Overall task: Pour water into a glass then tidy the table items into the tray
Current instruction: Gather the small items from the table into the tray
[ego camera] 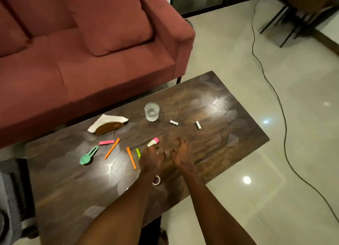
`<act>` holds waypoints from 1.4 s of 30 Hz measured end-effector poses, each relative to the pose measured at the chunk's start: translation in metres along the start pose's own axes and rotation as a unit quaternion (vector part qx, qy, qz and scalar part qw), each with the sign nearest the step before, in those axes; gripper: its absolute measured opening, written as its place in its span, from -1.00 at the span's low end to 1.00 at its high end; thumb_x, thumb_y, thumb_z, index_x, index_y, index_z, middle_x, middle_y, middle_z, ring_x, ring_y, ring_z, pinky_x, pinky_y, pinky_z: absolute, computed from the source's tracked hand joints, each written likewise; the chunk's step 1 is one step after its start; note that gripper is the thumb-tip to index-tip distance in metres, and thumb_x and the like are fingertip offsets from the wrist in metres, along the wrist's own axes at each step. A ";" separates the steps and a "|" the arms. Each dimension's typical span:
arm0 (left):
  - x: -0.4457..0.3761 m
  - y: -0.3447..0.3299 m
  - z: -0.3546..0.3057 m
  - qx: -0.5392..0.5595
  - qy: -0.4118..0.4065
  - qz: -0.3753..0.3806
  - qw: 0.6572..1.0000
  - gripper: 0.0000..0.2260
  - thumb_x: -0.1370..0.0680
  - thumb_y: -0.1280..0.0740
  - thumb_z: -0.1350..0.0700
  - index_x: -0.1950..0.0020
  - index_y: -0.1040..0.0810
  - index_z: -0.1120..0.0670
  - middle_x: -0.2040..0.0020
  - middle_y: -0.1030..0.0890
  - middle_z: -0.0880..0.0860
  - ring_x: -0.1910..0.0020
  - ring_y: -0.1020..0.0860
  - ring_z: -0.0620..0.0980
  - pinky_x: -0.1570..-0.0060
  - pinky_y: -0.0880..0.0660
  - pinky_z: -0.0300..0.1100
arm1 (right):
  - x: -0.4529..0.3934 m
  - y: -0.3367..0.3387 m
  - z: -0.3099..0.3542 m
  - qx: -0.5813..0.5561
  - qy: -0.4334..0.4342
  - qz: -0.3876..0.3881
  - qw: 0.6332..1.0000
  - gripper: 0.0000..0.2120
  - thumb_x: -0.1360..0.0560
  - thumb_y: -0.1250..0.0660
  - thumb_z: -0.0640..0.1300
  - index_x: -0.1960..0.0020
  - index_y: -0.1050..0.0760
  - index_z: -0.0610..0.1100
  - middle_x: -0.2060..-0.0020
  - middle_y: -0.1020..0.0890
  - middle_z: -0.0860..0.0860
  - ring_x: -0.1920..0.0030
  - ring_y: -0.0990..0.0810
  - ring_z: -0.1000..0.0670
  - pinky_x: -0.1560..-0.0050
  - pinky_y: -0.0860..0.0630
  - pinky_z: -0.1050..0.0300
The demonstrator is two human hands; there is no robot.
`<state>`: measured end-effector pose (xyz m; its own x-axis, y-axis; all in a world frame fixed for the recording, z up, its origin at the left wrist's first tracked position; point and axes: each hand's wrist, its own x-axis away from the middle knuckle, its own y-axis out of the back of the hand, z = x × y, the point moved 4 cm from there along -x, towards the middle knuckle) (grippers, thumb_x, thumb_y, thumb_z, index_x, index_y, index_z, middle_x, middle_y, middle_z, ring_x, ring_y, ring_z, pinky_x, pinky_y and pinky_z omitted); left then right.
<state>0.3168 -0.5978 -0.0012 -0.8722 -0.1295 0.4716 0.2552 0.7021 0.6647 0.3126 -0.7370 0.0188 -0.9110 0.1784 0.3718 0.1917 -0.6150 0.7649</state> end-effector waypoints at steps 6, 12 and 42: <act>-0.061 -0.045 -0.026 -0.005 0.024 0.049 0.999 -0.64 -0.53 -0.37 -0.03 -0.22 -0.53 0.16 -0.20 -0.56 0.17 -0.27 -0.47 0.19 -0.24 -0.41 0.02 | -0.063 0.007 -0.042 -0.014 -0.085 0.002 0.996 -0.40 -0.50 -0.35 -0.06 -0.48 -0.29 -0.18 -0.37 -0.45 -0.17 -0.39 -0.41 -0.21 -0.40 -0.34 -0.03; -0.135 -0.093 -0.045 0.086 0.090 0.004 0.992 -0.78 -0.48 -0.43 0.02 0.11 -0.56 0.18 0.04 -0.66 0.21 -0.07 -0.58 0.23 -0.04 -0.48 -0.03 | -0.148 0.012 -0.096 -0.015 -0.146 -0.015 0.989 -0.48 -0.52 -0.31 -0.13 -0.43 -0.31 -0.24 -0.29 -0.48 -0.23 -0.32 -0.46 -0.27 -0.33 -0.40 -0.10; -0.173 -0.135 -0.093 0.293 0.133 -0.057 0.945 -0.85 -0.54 -0.33 0.27 -0.08 -0.56 0.10 0.09 -0.66 0.22 0.22 -0.64 0.17 0.32 -0.61 -0.04 | -0.232 0.029 -0.108 -0.259 0.002 -0.039 0.965 -0.82 -0.49 -0.29 -0.38 -0.06 -0.56 -0.24 0.12 -0.66 -0.09 0.10 -0.65 -0.10 0.01 -0.62 -0.09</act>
<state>0.4723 -0.7357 -0.1190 -0.7250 -0.3446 0.5963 -0.1768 0.9299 0.3224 0.4896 -0.8789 -0.1021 -0.9171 0.2368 0.3208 -0.0846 -0.9018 0.4238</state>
